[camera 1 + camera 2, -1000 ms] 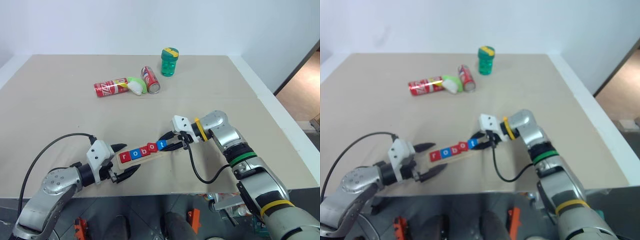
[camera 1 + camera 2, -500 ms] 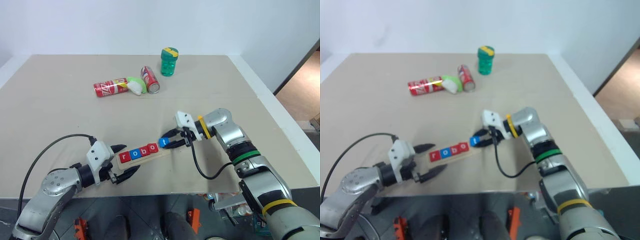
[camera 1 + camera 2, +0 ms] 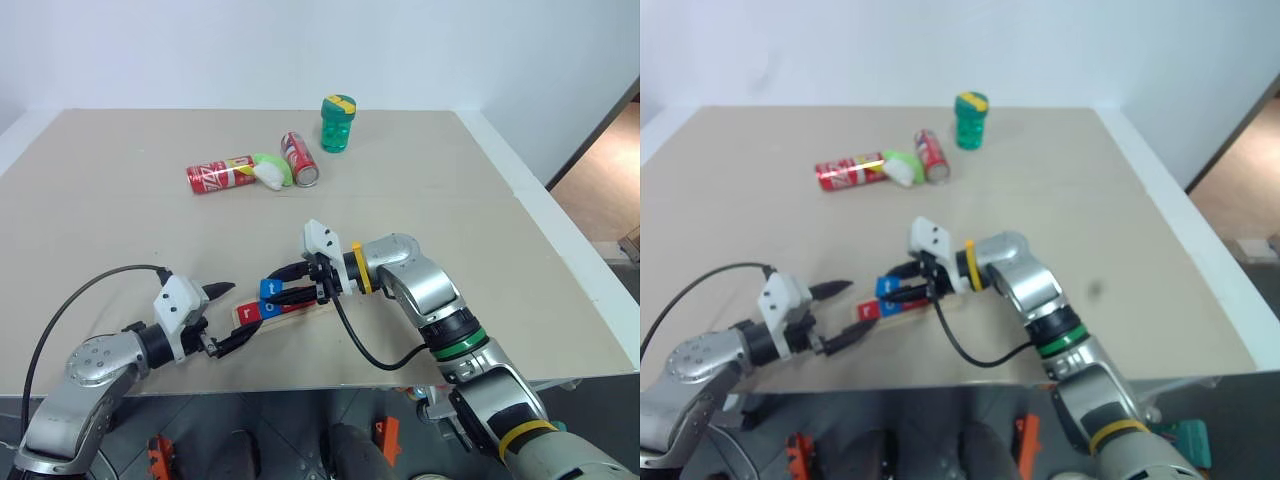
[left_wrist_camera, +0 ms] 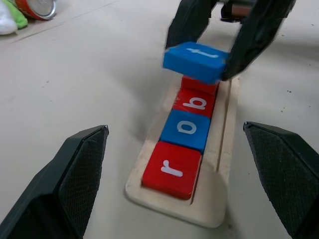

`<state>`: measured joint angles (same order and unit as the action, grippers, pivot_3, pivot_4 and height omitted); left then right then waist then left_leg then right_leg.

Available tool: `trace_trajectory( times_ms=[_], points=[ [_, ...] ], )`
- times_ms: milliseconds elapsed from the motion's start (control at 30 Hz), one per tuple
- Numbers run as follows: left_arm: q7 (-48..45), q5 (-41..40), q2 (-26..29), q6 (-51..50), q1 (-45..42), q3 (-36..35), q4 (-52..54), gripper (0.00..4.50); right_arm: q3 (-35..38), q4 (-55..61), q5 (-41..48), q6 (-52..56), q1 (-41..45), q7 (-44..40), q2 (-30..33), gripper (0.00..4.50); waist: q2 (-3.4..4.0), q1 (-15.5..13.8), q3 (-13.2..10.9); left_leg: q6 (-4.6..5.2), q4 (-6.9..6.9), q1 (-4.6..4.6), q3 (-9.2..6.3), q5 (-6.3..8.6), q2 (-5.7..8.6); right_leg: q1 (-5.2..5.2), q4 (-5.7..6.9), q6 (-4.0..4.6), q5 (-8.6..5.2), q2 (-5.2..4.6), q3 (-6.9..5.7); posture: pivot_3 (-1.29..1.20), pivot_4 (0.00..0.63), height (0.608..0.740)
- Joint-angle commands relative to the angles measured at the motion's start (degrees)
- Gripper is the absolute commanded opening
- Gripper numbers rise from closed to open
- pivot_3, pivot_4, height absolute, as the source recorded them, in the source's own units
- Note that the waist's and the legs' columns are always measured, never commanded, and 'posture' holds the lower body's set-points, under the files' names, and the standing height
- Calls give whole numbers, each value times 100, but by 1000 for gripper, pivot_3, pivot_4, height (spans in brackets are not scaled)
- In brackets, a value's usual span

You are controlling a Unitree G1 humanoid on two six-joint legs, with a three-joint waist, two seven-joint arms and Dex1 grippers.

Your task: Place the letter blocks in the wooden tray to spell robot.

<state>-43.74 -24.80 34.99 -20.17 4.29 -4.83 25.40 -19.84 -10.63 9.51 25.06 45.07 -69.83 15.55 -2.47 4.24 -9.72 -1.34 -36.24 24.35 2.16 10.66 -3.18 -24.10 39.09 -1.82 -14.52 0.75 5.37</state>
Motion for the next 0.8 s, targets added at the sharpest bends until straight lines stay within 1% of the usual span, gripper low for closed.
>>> trace_trajectory(
  times_ms=[33,233,433,800],
  points=[
    [-29,-25,30,130,27,-134,91,4500,-7,-176,-58,-249,153,95,-52,1240,0,0,0,0,0,0,1,0,0,0,0,0,0,0,0,0,150,740],
    [-29,5,22,164,84,-131,114,4500,-104,-431,-143,-432,167,-38,16,1240,0,0,0,0,2,0,1,0,-5,-3,0,2,0,4,-1,0,150,740],
    [-38,6,42,168,77,-148,85,4500,-167,-422,-148,-467,103,-173,114,1240,0,0,0,0,4,0,1,0,-5,-5,0,3,-1,4,-1,0,150,740],
    [-44,27,51,79,-108,-63,19,4500,-182,-428,-141,-452,66,-172,144,1240,0,0,0,0,4,0,2,0,-6,-5,0,3,0,4,-1,0,150,740]
  ],
)
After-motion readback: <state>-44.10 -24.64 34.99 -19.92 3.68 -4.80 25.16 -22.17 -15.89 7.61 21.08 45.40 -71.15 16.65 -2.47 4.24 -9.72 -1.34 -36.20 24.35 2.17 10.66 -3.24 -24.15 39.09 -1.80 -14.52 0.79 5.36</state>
